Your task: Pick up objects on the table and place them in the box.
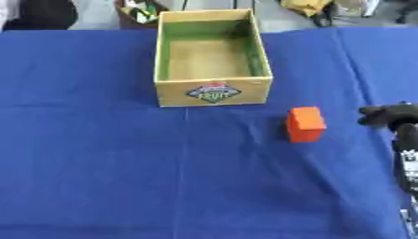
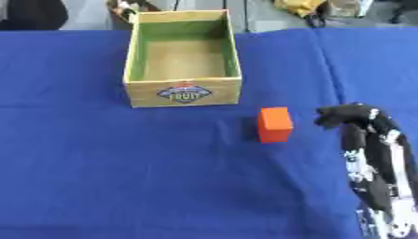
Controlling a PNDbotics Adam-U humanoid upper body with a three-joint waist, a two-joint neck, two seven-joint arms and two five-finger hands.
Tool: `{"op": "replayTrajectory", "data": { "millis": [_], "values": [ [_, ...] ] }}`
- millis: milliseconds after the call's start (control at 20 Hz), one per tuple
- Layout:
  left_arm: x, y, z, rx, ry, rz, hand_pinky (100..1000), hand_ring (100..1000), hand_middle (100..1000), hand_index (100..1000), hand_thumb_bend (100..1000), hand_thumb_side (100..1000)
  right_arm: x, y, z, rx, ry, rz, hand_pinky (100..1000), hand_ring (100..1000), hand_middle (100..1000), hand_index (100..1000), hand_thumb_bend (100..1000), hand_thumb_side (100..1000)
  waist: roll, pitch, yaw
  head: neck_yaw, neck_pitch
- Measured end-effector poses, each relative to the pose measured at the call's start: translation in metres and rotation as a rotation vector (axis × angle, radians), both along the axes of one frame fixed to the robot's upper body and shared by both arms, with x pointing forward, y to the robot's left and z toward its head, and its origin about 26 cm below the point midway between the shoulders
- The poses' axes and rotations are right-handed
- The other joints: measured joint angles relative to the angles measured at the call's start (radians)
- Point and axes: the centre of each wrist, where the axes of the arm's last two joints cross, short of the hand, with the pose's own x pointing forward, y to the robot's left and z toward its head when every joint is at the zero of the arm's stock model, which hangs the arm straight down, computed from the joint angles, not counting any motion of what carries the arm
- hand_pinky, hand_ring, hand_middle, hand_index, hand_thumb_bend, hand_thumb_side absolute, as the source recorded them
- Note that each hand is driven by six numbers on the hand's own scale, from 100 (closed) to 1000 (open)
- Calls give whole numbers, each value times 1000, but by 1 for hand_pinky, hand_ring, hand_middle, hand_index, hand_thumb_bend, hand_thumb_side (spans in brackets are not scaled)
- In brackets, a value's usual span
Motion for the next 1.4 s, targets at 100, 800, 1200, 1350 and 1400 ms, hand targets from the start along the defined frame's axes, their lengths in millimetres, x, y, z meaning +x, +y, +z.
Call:
{"op": "replayTrajectory", "data": {
  "millis": [100,800,1200,1350,1400],
  "values": [
    [0,0,0,0,0,0,100,137,145,419,100,1000,0,0,0,-2,-3,0,710,559,460,697,100,576,1,0,0,0,0],
    [-1,0,-1,1,6,7,100,136,144,418,100,1000,-17,-52,14,-319,-173,-132,766,688,585,816,381,1000,-8,0,0,0,26],
    [-1,1,-1,8,9,12,100,136,144,417,100,1000,-31,-98,52,-790,-290,-283,789,752,682,882,531,1000,-19,0,7,0,26],
    [-1,1,-1,12,10,13,100,136,144,417,100,1000,-30,-102,67,-929,-317,-328,791,756,691,890,631,1000,-22,0,10,-5,26],
    [-1,2,0,14,10,13,100,136,144,417,100,1000,-30,-102,71,-958,-327,-338,791,758,696,901,636,1000,-24,0,12,-7,26]
  ]
}}
